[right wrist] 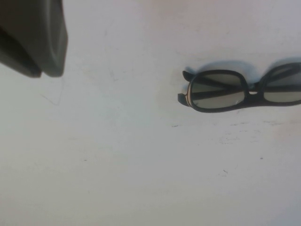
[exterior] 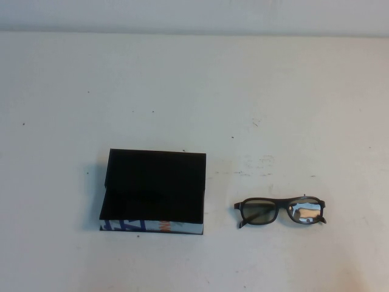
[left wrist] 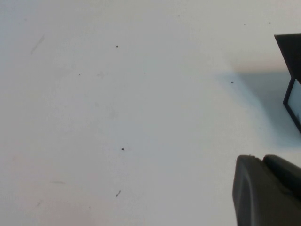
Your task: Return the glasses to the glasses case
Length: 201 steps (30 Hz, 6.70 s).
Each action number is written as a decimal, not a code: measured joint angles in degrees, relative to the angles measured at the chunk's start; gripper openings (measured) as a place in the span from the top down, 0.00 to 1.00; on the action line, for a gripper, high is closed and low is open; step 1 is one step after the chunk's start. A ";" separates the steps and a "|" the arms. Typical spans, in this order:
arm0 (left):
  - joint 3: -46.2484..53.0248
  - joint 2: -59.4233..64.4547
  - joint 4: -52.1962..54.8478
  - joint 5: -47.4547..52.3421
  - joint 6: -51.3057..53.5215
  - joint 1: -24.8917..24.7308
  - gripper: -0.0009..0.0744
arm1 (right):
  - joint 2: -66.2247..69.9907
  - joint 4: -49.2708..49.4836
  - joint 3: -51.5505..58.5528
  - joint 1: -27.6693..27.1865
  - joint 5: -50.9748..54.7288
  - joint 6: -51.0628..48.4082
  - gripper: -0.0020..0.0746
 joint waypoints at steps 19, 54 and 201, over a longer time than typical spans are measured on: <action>0.00 0.00 0.00 0.00 0.00 0.00 0.99 | 1.59 42.35 -2.95 0.00 -6.21 0.00 0.99; 0.00 0.00 0.00 0.00 0.00 0.00 0.99 | 79.54 -0.79 -59.02 33.02 31.54 -15.07 0.99; 0.00 0.00 0.00 0.04 0.00 0.00 0.99 | 131.32 -11.20 -118.22 51.38 50.15 -36.13 0.64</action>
